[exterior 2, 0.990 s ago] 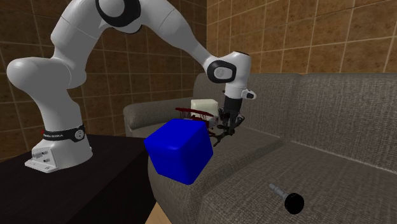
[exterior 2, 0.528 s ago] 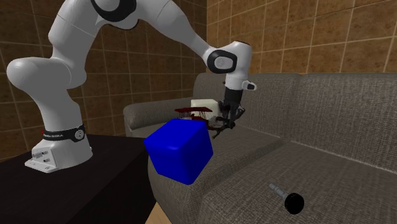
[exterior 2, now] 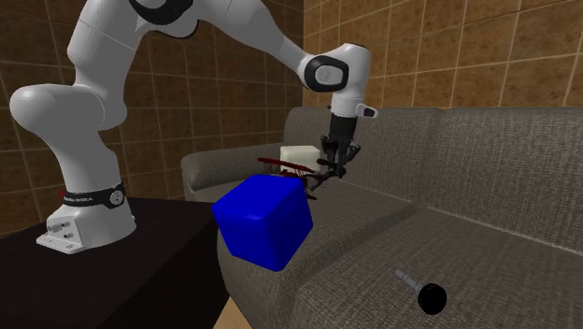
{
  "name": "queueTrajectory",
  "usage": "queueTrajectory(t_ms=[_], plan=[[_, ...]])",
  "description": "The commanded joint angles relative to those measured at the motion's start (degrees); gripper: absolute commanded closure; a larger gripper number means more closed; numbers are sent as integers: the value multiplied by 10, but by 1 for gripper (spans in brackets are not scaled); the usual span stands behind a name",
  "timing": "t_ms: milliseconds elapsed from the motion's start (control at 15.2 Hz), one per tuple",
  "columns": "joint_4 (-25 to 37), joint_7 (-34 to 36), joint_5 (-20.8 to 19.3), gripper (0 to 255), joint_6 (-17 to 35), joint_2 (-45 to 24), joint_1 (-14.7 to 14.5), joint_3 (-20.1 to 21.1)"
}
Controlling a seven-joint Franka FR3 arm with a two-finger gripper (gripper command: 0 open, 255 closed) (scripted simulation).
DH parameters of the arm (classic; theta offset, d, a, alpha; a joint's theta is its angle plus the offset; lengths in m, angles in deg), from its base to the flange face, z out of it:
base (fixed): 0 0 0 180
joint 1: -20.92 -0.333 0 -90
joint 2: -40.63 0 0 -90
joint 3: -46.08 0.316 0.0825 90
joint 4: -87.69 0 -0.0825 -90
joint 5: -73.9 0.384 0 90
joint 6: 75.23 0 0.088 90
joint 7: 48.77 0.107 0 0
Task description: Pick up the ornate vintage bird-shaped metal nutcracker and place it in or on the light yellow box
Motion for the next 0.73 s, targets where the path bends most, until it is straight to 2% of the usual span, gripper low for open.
queueTrajectory(t_ms=[0, 660], plan=[[7, 2, -1, 255, -13, 6, 0, 0], [42, 11, -2, 255, -76, 35, 1, 0]])
